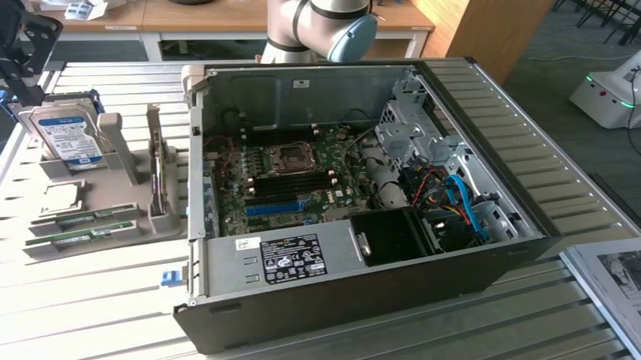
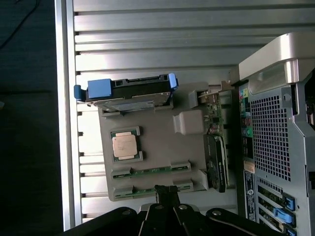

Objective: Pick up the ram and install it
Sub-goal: 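Reach for the ram, then pick up the ram and move it above insertion slot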

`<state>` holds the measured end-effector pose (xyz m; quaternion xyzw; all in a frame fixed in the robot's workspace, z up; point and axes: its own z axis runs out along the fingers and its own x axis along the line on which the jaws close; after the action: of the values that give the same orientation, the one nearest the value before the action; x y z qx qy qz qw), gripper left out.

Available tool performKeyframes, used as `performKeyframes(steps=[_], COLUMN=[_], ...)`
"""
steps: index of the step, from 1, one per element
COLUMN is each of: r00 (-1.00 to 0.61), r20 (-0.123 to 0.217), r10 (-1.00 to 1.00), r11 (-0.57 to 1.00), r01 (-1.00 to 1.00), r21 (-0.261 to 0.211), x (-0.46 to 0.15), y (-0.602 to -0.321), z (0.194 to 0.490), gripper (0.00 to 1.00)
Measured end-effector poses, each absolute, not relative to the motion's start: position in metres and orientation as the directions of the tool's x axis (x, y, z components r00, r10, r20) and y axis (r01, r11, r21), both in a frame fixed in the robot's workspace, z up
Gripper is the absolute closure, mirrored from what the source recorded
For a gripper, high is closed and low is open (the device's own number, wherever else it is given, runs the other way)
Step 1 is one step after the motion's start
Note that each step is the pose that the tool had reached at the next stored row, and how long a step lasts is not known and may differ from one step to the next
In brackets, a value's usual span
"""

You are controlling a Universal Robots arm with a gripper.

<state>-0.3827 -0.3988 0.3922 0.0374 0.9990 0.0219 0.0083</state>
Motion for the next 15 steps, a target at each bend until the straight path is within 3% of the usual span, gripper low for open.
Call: performKeyframes(steps=[15], r00=[-0.997], r20=[-0.015], r10=[0.075], r11=[0.996], r01=[0.075], r21=[0.044], x=[-0.3828], y=[-0.4011], z=[0.3923], gripper=[0.90])
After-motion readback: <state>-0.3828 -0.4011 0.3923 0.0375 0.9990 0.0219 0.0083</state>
